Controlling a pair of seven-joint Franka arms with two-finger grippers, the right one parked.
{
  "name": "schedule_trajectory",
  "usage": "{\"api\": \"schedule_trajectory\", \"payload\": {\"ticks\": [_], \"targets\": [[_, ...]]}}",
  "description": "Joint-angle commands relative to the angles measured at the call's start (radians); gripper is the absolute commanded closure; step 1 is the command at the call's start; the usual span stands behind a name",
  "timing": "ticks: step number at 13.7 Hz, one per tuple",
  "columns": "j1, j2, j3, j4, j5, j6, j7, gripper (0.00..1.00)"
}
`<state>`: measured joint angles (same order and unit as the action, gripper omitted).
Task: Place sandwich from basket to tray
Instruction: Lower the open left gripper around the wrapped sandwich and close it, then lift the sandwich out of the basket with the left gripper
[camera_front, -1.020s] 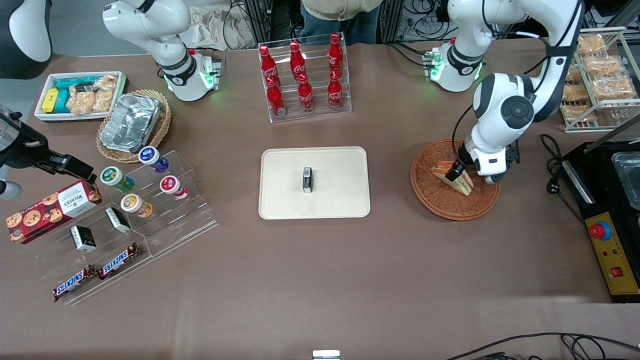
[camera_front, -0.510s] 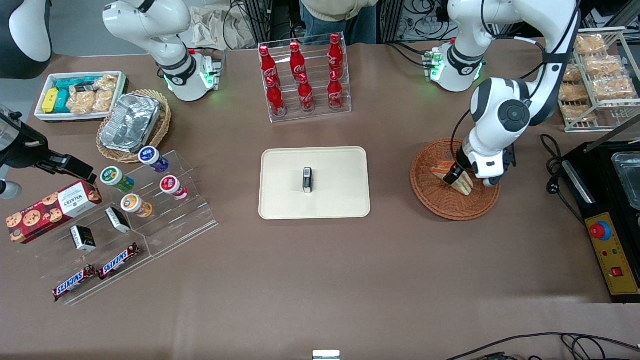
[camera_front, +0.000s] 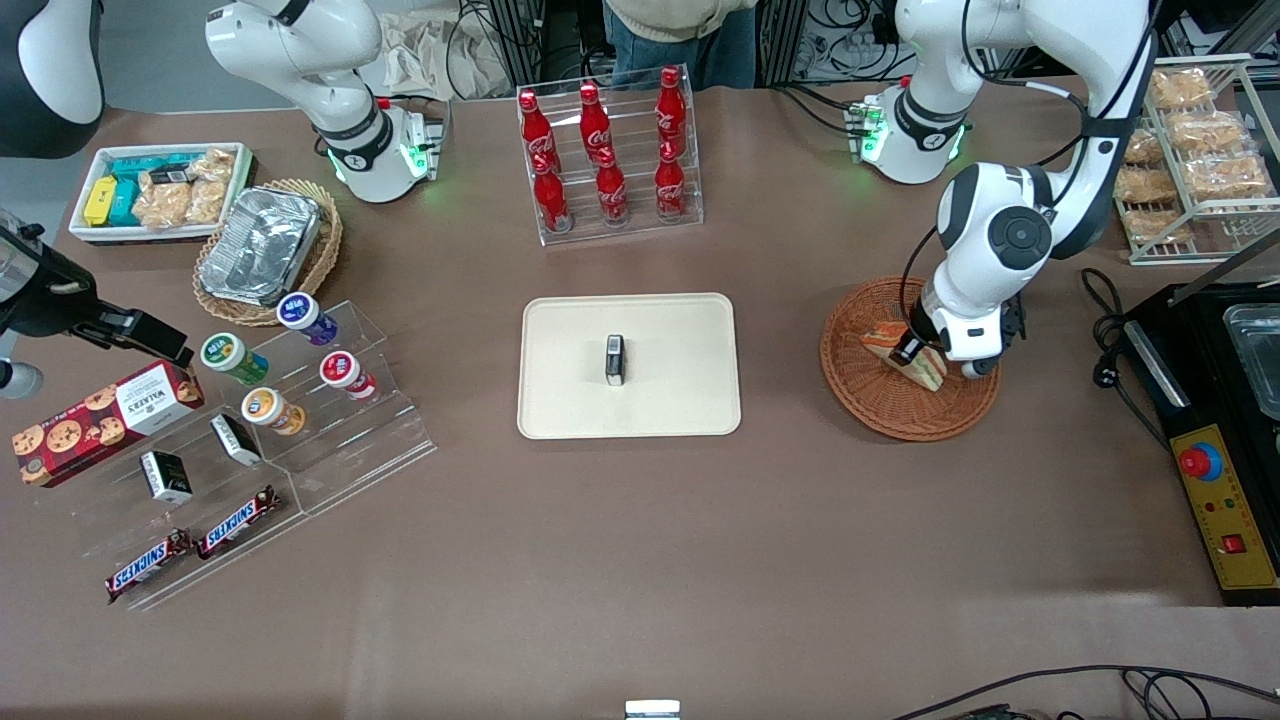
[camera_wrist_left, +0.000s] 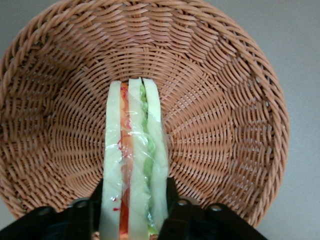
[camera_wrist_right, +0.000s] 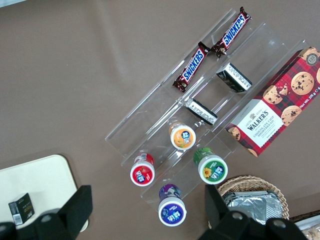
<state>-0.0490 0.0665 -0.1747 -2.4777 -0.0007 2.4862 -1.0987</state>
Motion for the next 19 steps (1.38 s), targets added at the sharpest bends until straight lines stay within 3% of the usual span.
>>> {"api": "schedule_trajectory", "payload": {"ticks": [1, 6, 9, 19], "targets": [[-0.002, -0.031, 0.000, 0.069, 0.025, -0.146, 0.016, 1.00], [0.001, -0.030, 0.000, 0.394, 0.022, -0.543, 0.071, 1.00], [0.008, -0.025, 0.001, 0.535, 0.019, -0.696, 0.144, 1.00], [0.011, -0.028, 0.004, 0.752, 0.018, -0.940, 0.319, 1.00]]}}
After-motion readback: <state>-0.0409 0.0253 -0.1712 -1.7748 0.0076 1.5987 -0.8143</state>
